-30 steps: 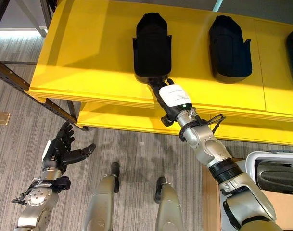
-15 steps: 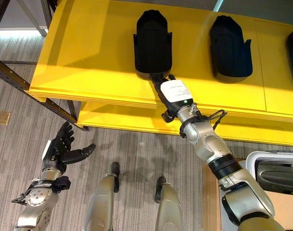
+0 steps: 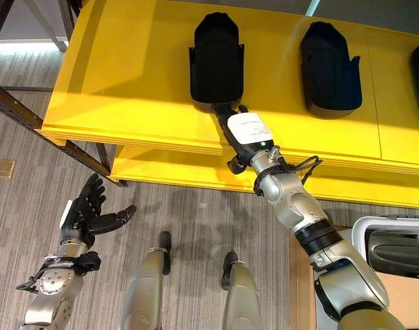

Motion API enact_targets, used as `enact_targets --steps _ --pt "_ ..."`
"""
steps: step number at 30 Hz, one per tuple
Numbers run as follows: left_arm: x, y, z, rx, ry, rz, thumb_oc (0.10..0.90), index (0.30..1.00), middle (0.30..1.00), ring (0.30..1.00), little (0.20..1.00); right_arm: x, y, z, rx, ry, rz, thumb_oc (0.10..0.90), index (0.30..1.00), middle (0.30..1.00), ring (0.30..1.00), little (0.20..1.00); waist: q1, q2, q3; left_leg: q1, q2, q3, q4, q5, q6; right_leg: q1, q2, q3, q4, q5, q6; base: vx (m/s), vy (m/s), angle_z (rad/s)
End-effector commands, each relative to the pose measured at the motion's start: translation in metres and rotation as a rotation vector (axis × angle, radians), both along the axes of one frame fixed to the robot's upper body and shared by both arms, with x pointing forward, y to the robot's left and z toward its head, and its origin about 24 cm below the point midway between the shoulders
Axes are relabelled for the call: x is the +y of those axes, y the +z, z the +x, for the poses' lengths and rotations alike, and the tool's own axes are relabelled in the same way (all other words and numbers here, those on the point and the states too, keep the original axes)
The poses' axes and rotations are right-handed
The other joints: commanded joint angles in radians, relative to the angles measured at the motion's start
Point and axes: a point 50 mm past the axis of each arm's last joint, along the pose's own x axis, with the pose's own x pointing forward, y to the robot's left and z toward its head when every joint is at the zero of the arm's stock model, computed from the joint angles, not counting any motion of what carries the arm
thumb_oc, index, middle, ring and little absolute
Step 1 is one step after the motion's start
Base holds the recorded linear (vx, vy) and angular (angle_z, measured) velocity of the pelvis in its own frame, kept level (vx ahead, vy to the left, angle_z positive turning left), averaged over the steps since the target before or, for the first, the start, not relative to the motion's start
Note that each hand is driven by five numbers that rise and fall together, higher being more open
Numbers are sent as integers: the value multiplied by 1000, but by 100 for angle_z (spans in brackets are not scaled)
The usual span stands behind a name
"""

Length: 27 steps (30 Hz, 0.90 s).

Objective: Move parts from the plastic box to the shelf.

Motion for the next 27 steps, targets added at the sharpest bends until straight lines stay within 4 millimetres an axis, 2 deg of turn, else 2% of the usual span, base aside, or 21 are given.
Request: enact_targets --steps 1,27 --pt "5 42 -4 -230 -16 48 900 1000 1000 1000 1000 14 63 8 -244 41 92 900 1000 1000 1000 1000 11 -11 -80 -68 43 -69 -12 21 -5 96 -45 54 -145 94 33 0 0 0" --pt "6 44 -4 -238 -6 54 900 1000 1000 1000 1000 19 72 11 -263 49 123 900 1000 1000 1000 1000 20 -8 -80 -80 40 -73 -5 20 -4 89 -44 50 -137 87 33 0 0 0"
